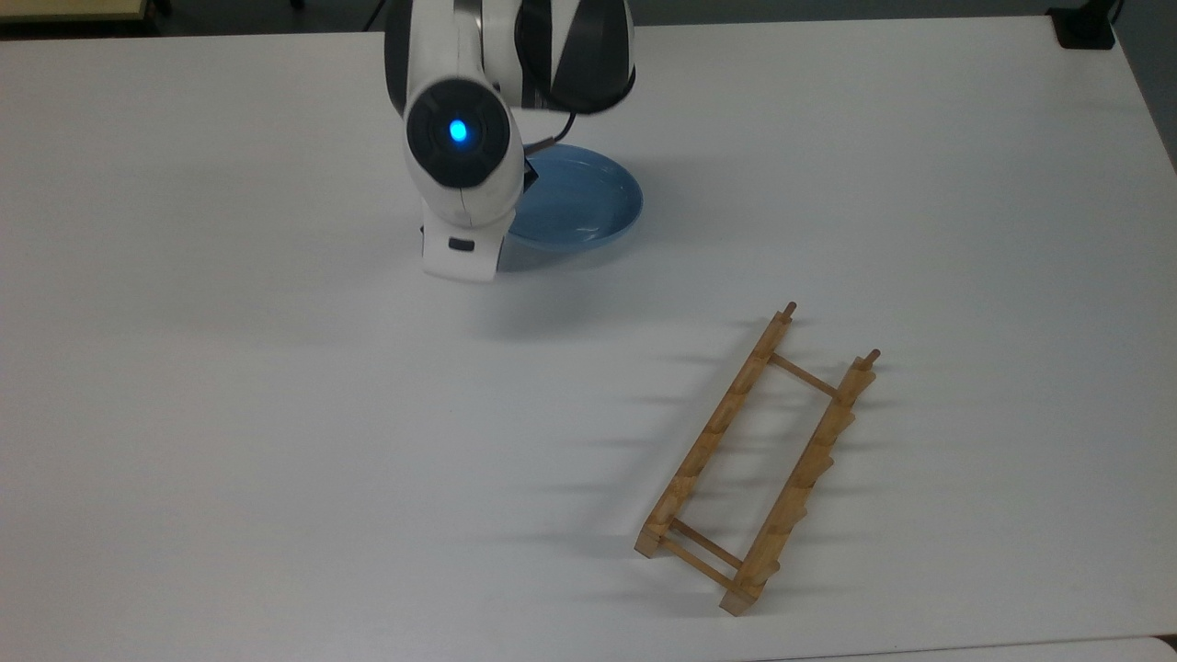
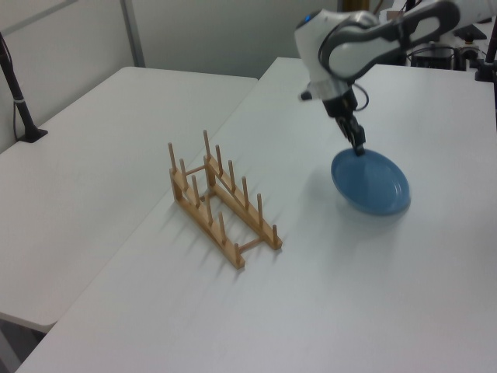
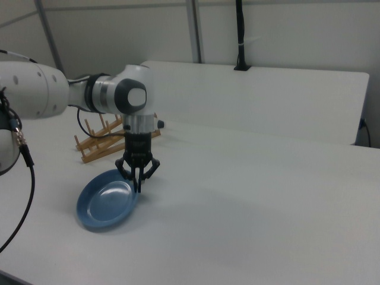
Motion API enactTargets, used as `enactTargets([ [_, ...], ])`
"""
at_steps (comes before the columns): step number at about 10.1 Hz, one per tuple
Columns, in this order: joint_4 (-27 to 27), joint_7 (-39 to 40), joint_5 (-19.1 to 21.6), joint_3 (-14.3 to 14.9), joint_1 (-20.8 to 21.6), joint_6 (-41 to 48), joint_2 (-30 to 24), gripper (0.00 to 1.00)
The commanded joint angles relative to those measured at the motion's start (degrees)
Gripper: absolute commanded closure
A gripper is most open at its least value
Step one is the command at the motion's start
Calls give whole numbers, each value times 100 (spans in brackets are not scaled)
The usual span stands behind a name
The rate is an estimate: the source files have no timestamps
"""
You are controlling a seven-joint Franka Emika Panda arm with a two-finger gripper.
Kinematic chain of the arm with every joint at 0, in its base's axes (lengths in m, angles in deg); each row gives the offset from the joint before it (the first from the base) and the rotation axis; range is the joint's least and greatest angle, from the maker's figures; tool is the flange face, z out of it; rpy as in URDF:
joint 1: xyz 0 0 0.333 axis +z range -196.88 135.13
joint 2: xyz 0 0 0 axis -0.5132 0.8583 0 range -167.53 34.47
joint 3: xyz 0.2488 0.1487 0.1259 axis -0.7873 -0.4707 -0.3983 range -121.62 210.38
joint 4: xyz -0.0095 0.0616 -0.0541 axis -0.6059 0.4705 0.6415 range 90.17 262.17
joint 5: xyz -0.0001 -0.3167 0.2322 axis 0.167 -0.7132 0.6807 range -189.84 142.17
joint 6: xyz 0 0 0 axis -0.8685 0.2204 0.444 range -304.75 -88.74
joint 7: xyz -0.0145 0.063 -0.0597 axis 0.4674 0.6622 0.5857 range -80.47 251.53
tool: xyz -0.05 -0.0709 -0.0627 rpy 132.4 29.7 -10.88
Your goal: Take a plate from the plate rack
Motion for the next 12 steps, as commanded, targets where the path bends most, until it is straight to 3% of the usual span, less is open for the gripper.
enactTargets([
  [1, -38, 481, -153, -1, 74, 108, 289, 67],
  [3, -256, -803, -328, -1, 83, 38, 149, 27],
  [5, -284, -1801, -610, -36, 170, 11, -358, 0],
  [7, -284, -2609, -541, -54, 223, -121, -1087, 0],
  [9, -284, -4240, -558, -63, 363, -147, -1703, 0],
  [12, -231, -4485, -305, -63, 382, -60, -2364, 0],
])
